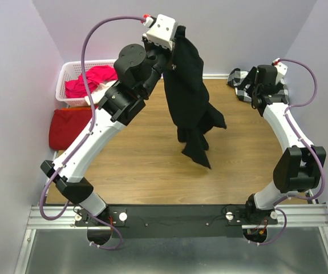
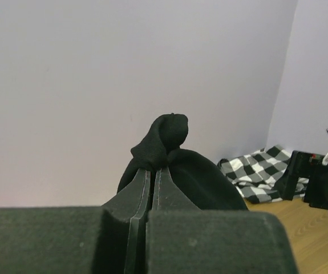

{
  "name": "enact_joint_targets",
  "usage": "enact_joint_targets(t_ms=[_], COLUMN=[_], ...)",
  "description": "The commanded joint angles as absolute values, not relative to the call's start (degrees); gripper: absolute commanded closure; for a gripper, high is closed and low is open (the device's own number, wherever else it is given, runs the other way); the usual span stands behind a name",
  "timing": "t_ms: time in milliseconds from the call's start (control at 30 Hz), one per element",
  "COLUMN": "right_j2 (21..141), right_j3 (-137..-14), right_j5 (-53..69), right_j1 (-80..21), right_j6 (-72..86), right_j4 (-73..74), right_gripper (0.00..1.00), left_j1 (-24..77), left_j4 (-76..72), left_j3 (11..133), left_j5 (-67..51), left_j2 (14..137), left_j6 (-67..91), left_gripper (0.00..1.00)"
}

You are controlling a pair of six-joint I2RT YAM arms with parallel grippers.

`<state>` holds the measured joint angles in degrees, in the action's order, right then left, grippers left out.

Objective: Fold and stack the t-shirts
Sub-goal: Move the tshirt to the center of the board

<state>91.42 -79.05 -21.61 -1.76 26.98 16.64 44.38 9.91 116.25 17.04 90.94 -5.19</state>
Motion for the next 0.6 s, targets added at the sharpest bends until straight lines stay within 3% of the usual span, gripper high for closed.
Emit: enact_joint_targets(t_ms=[0,300,567], right_j2=[89.47,87.89,82.45], right_j3=[-76.82,-72.87,-64.27], right_j5=[-20.83,-15.3,-0.28], right_j1=[-1.41,-1.41,-3.07], right_j6=[27.42,25.67,19.52], right_j4=[17.49,17.4,17.84], right_gripper=[0.0,0.0,0.0], left_j1=[44.74,43.69,34.47], left_j4=[6.15,4.31,5.01], left_j3=[110.06,102.84,101.86], left_j5=[21.52,26.98,22.5], left_j2=[90.7,100.71,107.39], left_j6=[-6.24,-2.65,8.96], left_gripper=[1.0,1.0,1.0])
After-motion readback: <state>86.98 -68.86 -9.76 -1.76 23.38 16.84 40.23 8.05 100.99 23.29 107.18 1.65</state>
